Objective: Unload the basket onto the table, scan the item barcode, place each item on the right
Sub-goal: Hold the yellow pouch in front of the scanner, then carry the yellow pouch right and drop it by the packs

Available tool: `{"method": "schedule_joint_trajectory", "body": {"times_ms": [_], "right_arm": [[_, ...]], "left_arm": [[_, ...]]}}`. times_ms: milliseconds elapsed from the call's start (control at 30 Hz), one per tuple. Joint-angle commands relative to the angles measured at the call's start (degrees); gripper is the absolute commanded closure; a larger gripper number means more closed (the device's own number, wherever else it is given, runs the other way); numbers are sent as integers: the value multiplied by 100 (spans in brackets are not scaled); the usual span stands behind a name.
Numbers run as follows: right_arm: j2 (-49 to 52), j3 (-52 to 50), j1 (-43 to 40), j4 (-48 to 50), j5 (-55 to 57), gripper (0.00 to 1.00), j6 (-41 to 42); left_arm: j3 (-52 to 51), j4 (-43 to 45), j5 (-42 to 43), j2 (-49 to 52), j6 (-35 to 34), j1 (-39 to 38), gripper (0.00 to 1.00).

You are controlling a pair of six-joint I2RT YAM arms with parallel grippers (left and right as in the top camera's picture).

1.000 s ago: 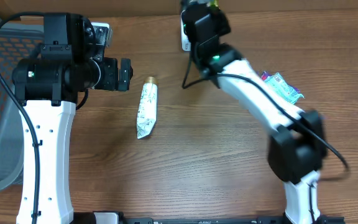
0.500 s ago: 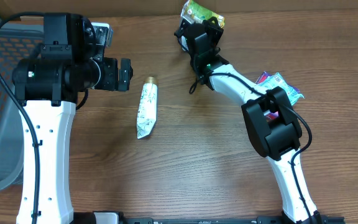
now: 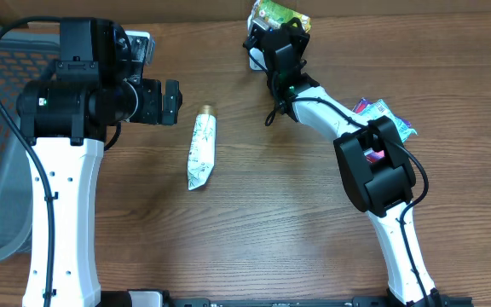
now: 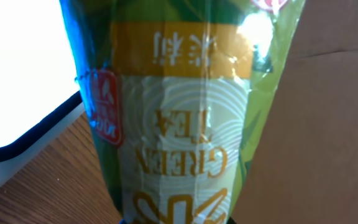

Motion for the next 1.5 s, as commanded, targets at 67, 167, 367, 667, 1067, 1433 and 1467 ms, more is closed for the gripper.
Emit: {"method": "schedule_joint_trajectory", "body": {"times_ms": [67, 167, 367, 667, 1067, 1433, 1467], "right_arm": [[-42, 136, -2, 122, -2, 96, 72], [-42, 136, 2, 122, 0, 96, 76], [-127, 136, 42, 92, 118, 96, 918], [-1888, 136, 251, -2973, -1250, 96, 4599], [-2830, -118, -844, -7178, -3947, 96, 9726], [-2592, -2387, -973, -5709, -3700, 94, 10743], [-2592, -2505, -990, -5639, -3600, 87, 10784]], "left_arm": [[48, 9, 63, 17, -37, -22, 0], [48, 9, 61, 17, -37, -22, 0], [48, 9, 61, 17, -37, -22, 1], [48, 9, 61, 17, -37, -22, 0], [48, 9, 63, 17, -37, -22, 0], [48, 9, 63, 17, -37, -22, 0], [48, 9, 63, 17, -37, -22, 1]]}}
